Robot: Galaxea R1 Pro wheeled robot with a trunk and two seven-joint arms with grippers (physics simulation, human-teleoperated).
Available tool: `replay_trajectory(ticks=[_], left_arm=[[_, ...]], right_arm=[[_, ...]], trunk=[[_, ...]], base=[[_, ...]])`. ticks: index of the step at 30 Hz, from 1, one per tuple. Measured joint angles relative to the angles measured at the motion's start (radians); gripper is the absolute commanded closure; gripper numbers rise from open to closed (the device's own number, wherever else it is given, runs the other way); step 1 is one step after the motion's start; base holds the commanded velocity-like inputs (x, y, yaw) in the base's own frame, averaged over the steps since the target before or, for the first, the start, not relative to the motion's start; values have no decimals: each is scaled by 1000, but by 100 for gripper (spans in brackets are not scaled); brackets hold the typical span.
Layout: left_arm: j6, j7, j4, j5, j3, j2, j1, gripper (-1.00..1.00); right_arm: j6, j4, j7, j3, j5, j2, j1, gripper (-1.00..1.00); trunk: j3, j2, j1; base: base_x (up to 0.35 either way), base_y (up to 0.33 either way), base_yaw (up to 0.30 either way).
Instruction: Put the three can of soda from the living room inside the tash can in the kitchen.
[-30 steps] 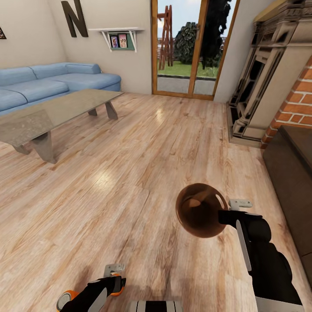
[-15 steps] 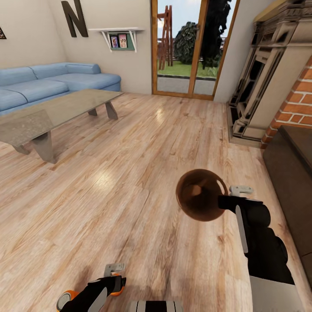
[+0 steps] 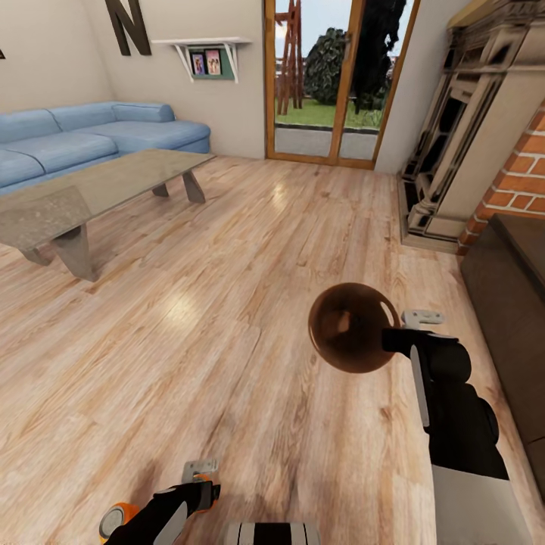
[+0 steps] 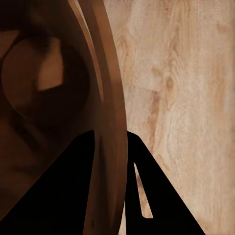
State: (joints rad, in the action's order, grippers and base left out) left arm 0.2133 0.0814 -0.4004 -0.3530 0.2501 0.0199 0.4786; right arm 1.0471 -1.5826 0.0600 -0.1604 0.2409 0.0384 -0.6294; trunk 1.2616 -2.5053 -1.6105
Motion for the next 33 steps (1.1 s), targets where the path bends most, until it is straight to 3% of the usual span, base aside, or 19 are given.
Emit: replay_trajectory(ticks=[13, 26, 33], left_arm=[[2, -1, -3, -1, 0, -1, 1, -100], [6, 0, -6, -1, 0, -2, 5, -100], [5, 0, -7, -1, 0, -2, 7, -100]], right_arm=[[0, 0, 0, 8, 28, 28, -2, 100], [0, 0, 0, 8, 34, 31, -1, 100], [0, 0, -1, 8, 35, 31, -1, 100]], trunk=[[0, 0, 0], [0, 0, 0], [19, -1, -2]], base=[[0, 0, 0], [0, 0, 0], [0, 0, 0]])
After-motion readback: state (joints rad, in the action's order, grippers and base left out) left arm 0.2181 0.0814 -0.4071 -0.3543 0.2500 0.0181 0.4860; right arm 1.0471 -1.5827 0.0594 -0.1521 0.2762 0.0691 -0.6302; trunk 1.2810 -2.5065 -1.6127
